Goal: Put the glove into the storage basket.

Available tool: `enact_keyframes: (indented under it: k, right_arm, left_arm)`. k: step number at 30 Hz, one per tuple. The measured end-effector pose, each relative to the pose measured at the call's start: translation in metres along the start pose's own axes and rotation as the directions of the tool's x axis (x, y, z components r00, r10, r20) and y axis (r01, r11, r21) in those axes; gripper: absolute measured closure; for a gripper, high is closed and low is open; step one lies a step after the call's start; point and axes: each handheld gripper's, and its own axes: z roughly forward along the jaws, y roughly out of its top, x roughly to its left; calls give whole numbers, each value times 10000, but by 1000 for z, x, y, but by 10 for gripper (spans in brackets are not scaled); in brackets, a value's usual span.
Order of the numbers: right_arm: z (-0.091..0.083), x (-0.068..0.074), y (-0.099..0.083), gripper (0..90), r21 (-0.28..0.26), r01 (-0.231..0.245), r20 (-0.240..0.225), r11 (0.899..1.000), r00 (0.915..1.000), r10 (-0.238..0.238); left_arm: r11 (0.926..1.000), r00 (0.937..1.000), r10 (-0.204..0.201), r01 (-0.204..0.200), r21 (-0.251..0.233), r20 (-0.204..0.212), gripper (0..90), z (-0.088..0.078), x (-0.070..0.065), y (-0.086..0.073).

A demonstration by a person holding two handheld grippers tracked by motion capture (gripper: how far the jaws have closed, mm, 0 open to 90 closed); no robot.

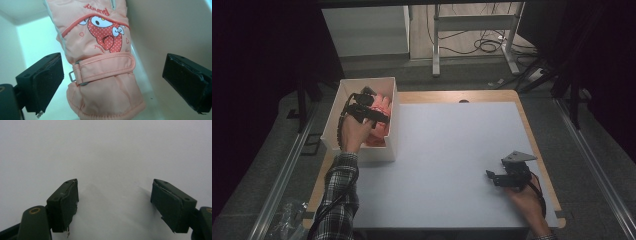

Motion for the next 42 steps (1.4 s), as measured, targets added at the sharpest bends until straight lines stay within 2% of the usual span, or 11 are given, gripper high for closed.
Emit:
enact_keyframes:
  k: [4, 10, 18, 24, 32, 38, 42]
  right_arm:
    - [0, 0, 0, 226, 0, 1, 1, 10000, 10000, -1]
    - [0, 0, 0, 225, 2, -3, 7, 10000, 10000, 3]
    - [0, 0, 0, 223, 5, -8, 16, 10000, 10000, 8]
    - [0, 0, 0, 222, 5, -6, 23, 10000, 10000, 6]
    - [0, 0, 0, 220, 12, -18, 34, 10000, 10000, 18]
    - [0, 0, 0, 219, 9, -16, 40, 10000, 10000, 16]
    - [0, 0, 0, 218, 10, -14, 45, 10000, 10000, 14]
  left_arm:
    - [9989, 9998, 102, -94, -449, 183, 39, -8, 1, -2]
    - [9964, 9993, 265, -241, -812, 277, 37, -16, 1, -9]
    - [9857, 9967, 713, -646, -1554, 376, 37, -24, 0, -20]
    - [9766, 9937, 1045, -946, -1930, 416, 36, -30, -2, -28]
    - [9688, 9901, 1184, -987, -2275, 747, 37, -39, -3, -36]
    - [9655, 9849, 1148, -799, -2477, 1299, 27, -47, -5, -43]
    - [9618, 9824, 1298, -918, -2580, 1342, 20, -51, -8, -48]
